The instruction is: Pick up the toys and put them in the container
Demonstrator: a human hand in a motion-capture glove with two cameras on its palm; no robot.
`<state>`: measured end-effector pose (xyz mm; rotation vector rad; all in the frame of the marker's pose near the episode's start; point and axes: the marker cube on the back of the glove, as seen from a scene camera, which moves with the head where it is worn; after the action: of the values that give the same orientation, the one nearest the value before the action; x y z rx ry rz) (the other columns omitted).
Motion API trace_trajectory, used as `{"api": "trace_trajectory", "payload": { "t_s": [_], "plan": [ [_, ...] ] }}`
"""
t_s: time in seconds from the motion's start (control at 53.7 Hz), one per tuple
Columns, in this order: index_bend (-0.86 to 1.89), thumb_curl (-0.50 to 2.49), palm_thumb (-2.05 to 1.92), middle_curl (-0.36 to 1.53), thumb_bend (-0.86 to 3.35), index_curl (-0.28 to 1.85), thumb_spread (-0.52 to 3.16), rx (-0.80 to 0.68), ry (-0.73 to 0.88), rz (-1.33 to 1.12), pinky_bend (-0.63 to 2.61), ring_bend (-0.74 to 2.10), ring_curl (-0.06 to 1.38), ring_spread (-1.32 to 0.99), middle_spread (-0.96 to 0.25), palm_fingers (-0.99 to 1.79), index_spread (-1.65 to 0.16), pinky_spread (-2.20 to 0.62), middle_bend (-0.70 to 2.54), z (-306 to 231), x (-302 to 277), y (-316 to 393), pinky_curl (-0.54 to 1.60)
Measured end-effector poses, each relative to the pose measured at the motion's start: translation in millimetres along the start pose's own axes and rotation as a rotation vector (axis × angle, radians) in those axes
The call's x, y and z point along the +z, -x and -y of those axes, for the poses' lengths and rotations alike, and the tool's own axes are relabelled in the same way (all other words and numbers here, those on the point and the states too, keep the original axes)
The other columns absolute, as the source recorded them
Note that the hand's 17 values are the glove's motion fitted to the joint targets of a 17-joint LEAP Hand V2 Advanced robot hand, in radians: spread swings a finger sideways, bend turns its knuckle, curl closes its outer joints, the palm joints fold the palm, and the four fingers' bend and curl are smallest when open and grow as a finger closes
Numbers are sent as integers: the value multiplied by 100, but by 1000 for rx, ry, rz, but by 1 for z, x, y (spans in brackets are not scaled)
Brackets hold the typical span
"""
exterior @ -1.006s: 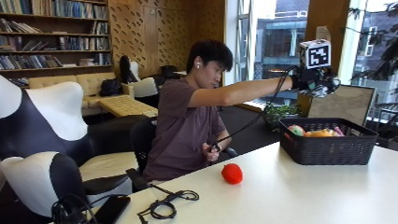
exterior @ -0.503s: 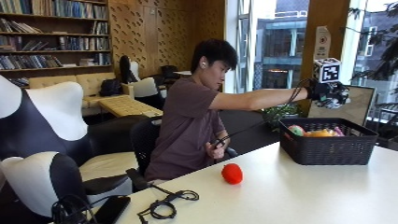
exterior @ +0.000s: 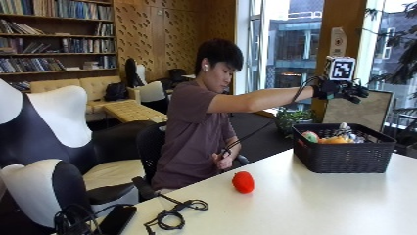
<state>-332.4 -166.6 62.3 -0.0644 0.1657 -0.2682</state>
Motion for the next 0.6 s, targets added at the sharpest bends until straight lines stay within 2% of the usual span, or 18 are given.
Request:
{"api": "trace_trajectory", "payload": {
  "t_s": [0.037, 0.056, 0.093, 0.149, 0.186, 0.317, 0.466, 0.596],
  "plan": [
    [7, 49, -2, 40, -3, 43, 114, -155, -3, 60, 106, 18, 50, 0, 1, -32, -25, 7, 9, -13, -8, -7, 46],
    [6, 48, -2, 39, -3, 41, 115, -183, -3, 69, 105, 18, 50, 1, 1, -33, -25, 8, 9, -18, -11, -13, 45],
    [8, 47, -2, 37, -3, 40, 116, -135, -2, 47, 105, 18, 49, 2, 2, -30, -25, 8, 9, -30, -18, -31, 45],
    [8, 44, -2, 35, -3, 37, 118, 130, 4, -60, 104, 18, 48, 3, 1, -28, -25, 9, 9, -43, -28, -69, 44],
    [7, 43, -2, 34, -3, 35, 119, 226, 14, -94, 104, 18, 48, 4, 1, -28, -24, 9, 10, -54, -32, -89, 43],
    [4, 40, -1, 30, -2, 28, 123, 56, 65, -116, 106, 24, 49, 5, 2, -25, -23, 8, 11, -118, -39, -147, 42],
    [6, 36, -2, 27, -3, 23, 126, 184, 99, -190, 104, 25, 49, 4, 1, -26, -22, 8, 12, -196, -21, -250, 40],
    [6, 34, -2, 26, -3, 20, 127, 177, 74, -231, 102, 26, 49, 3, 1, -24, -22, 7, 13, -265, 16, -324, 39]
  ]
}}
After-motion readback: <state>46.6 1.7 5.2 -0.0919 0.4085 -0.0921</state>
